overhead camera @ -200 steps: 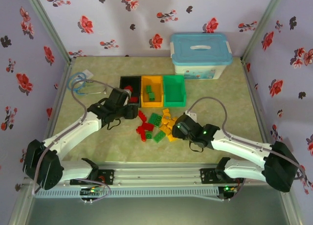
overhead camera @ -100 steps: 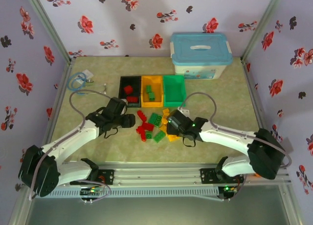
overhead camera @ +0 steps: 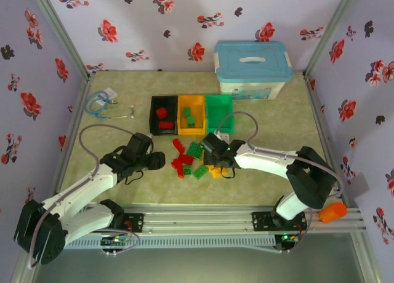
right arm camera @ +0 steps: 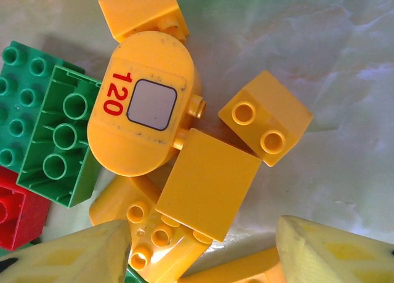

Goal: Sort the legos into containers by color
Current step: Pick up the lego from the center of the table.

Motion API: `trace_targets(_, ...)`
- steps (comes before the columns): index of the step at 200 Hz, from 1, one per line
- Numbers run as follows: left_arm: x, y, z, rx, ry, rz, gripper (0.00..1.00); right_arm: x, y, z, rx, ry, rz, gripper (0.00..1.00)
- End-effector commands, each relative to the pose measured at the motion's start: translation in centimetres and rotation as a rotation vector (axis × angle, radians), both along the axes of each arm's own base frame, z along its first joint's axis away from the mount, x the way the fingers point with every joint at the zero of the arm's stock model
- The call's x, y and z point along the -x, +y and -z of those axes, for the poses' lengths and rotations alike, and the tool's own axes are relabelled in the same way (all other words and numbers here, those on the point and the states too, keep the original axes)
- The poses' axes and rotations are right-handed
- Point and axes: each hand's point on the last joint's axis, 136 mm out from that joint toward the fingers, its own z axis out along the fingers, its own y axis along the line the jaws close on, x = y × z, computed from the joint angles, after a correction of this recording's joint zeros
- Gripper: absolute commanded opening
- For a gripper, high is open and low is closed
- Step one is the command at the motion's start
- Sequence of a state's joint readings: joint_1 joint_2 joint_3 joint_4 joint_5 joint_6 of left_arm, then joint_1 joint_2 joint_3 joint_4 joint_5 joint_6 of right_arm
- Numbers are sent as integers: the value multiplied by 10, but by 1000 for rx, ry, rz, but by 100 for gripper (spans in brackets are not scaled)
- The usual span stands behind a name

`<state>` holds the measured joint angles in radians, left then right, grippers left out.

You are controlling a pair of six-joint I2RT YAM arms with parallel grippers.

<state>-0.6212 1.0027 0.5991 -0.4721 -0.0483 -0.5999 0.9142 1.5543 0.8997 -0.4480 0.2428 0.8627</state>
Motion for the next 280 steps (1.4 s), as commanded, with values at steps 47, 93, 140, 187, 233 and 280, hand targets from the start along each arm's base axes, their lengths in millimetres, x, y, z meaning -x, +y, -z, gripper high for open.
trace_targets(47, 4, 6, 2, 13, 7, -33, 60, -7, -4, -6, 53, 1, 13, 61)
trace_targets(93, 8, 8, 6, 25, 14, -41, 60, -15, -12, 10, 67, 36, 68, 57)
trace_targets(140, 13, 12, 7, 25, 14, -49, 60, -23, -8, 27, 67, 66, 82, 55)
trace_targets(187, 13, 14, 4, 18, 4, -49, 59, -23, -14, 30, 94, 67, 104, 30)
trace_targets(233, 10, 14, -1, 7, -9, -43, 59, -25, -14, -29, 128, -39, 61, 26)
trace_targets(280, 11, 13, -7, 21, -13, -43, 59, -73, -24, -87, 71, -141, 53, 28)
